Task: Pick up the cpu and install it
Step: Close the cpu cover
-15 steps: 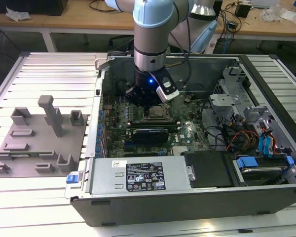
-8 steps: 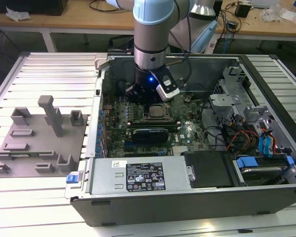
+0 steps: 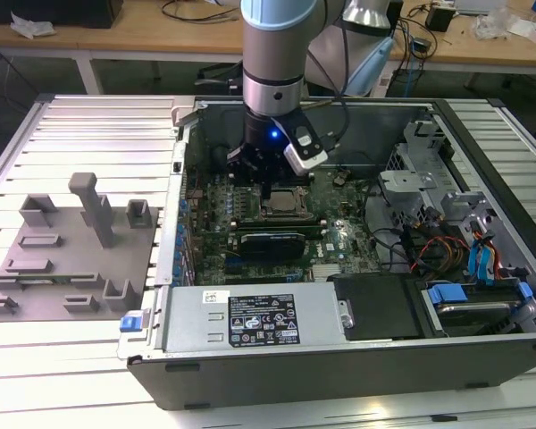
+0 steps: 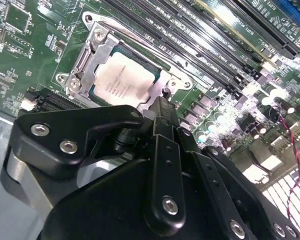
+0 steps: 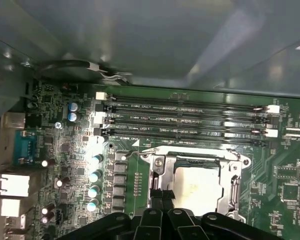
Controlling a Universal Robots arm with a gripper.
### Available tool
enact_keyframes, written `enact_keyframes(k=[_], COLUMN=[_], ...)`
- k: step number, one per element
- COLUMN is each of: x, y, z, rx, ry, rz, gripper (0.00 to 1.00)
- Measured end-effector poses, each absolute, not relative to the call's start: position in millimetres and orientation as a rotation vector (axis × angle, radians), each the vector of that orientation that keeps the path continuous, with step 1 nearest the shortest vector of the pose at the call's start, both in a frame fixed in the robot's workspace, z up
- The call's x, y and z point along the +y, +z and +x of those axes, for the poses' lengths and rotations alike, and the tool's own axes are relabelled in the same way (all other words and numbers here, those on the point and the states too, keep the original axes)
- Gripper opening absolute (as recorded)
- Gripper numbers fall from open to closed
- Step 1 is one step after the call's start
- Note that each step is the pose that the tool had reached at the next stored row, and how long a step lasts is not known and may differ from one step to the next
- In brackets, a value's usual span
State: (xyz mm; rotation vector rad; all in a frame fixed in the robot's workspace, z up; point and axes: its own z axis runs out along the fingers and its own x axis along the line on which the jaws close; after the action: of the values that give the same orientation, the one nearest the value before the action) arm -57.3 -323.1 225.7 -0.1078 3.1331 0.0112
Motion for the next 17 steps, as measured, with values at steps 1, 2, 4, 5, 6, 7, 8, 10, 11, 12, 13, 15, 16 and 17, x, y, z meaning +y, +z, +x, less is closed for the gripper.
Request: enact_keyframes(k=[1,2,4,5,6,7,8,10,11,12,13,15,16,17], x=[-323,-323,-323,-323,-323,-323,-323,-323,-323,-323,-323,-323,-323,-323], y=[228,229,229,229,230,230,230,230,230,230,230,230,230,230], z=[-57,-57,-57,-57,-57,-57,-57,-55,-54,-53,-51,-49,-48,-47], rx=[3.133,3.133,3.133,3.133,3.133,3.133,3.133,3.133,3.133,3.133,3.133,3.133,3.133,3.133], ry=[0.011,0.011,0.012,0.011,0.011,0.011,0.011,0.011,0.011,0.011,0.011,0.011,0.011,0.011], rz=[-0.108,-0.108,-0.108,-0.108,-0.108,-0.108,-0.108,-0.108,-0.108,-0.108,-0.108,-0.108,-0.108,-0.108], gripper=[0.11,0.11,0.11,0.11,0.11,0.11,0.11,0.11,0.11,0.11,0.11,0.11,0.11,0.11])
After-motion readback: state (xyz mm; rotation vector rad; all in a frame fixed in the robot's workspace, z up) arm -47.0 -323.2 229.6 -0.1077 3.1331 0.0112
